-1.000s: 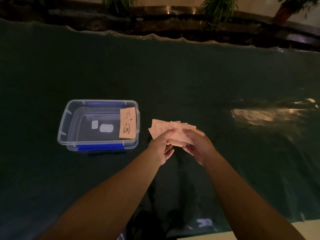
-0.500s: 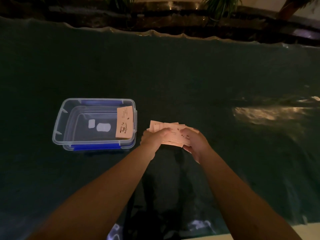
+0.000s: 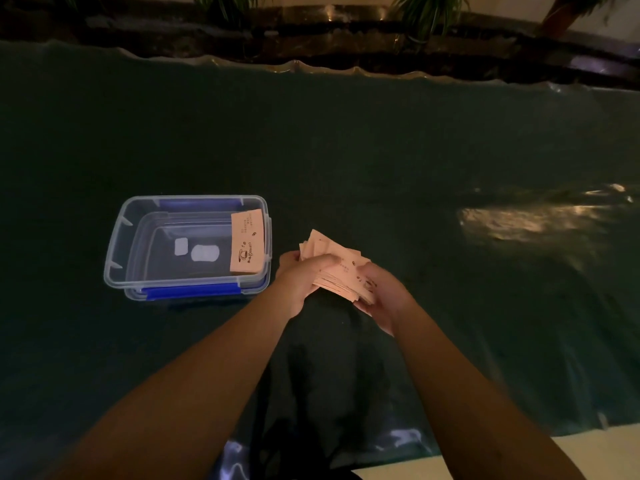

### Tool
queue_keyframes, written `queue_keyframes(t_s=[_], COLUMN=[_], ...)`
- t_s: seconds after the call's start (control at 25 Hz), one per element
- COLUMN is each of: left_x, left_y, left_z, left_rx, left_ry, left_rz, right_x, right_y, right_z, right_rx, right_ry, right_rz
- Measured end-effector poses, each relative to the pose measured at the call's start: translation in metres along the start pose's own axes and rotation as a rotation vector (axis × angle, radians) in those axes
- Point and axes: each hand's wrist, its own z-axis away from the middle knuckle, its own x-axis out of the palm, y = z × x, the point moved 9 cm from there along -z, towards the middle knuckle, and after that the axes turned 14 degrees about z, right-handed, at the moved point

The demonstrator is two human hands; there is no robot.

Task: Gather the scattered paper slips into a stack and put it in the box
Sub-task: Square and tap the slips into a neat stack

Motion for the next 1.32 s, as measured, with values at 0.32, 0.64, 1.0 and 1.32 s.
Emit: queue_keyframes(t_s=[0.32, 0.64, 1.0, 1.32], left_x=[0.004, 0.013, -0.005, -0.017], left_y=[0.01, -0.009, -0.009, -0.021], left_z=[0.016, 0.052, 0.05, 0.038], left_rx=[0.136, 0.072, 0.319, 0.527], left_ry=[-0.196, -0.369, -0.525, -0.471], left_rz=[-0.145, -0.309, -0.766, -0.855], right_x=[0.004, 0.034, 0.047, 0.06], right_y=[0.018, 0.014, -0.006, 0.011], right_z=[0.04, 0.072, 0.076, 0.082], right_rx=[-0.147, -0.244, -0.539, -0.591], right_ry=[-0.188, -0.415, -0.121, -0.111], right_rz=[0.08, 0.269, 0.514, 0.688])
